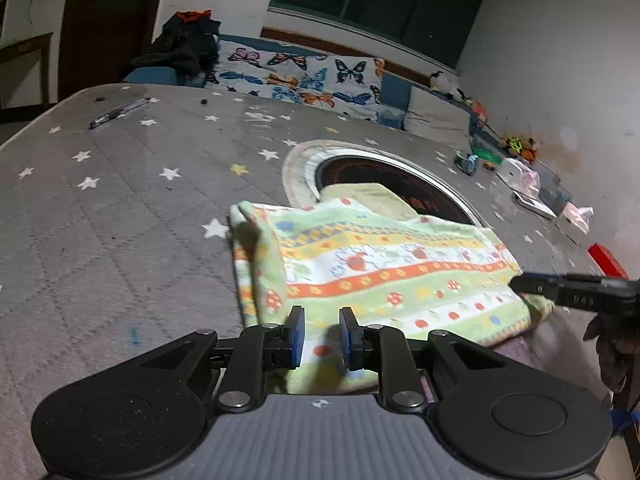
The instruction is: Fold clothes
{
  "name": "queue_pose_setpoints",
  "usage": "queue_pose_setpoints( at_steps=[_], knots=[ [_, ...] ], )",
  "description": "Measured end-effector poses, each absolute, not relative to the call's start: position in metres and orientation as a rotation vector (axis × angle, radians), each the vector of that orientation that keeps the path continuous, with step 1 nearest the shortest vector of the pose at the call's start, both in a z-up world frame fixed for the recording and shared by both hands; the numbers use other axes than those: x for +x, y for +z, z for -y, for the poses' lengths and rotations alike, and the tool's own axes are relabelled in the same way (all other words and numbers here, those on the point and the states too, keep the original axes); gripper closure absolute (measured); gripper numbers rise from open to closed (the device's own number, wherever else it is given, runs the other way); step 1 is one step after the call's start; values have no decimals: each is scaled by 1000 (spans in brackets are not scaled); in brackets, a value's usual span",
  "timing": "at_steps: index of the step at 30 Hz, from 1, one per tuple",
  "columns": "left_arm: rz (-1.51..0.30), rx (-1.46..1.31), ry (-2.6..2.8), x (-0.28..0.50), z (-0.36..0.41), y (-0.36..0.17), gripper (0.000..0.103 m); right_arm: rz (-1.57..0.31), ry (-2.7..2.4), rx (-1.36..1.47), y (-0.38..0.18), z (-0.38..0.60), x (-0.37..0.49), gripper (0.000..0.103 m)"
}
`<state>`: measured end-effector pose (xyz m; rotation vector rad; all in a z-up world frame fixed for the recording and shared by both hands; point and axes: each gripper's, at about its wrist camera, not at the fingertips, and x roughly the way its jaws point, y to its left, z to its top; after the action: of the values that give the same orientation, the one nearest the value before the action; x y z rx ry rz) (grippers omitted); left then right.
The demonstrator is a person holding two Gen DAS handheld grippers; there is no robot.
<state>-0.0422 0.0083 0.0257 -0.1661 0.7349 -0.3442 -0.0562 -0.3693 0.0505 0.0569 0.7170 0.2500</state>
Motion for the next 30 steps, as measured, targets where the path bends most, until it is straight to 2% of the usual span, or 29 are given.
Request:
queue_pose_setpoints(
  at_steps=[3,15,23,26,27,30],
  knots=[
    [-730,-151,-315,-35,-10,28,79,-697,244,60,53,368,-56,74],
    [-741,-107,-190,15,-15,21,79,-711,243,39,48,362,-48,73],
    [-737,-182,-208,6,-22,31,79,-697,213,62,51,371,-40,70],
    [-748,-223,-222,-4,-21,34,70,-689,196,77,51,375,-37,66],
    [-747,-228,-223,-8,-21,34,64,-688,193,86,51,376,-37,64],
    [-747,-246,-222,-18,-20,35,63,-696,180,99,48,378,-33,57]
  ],
)
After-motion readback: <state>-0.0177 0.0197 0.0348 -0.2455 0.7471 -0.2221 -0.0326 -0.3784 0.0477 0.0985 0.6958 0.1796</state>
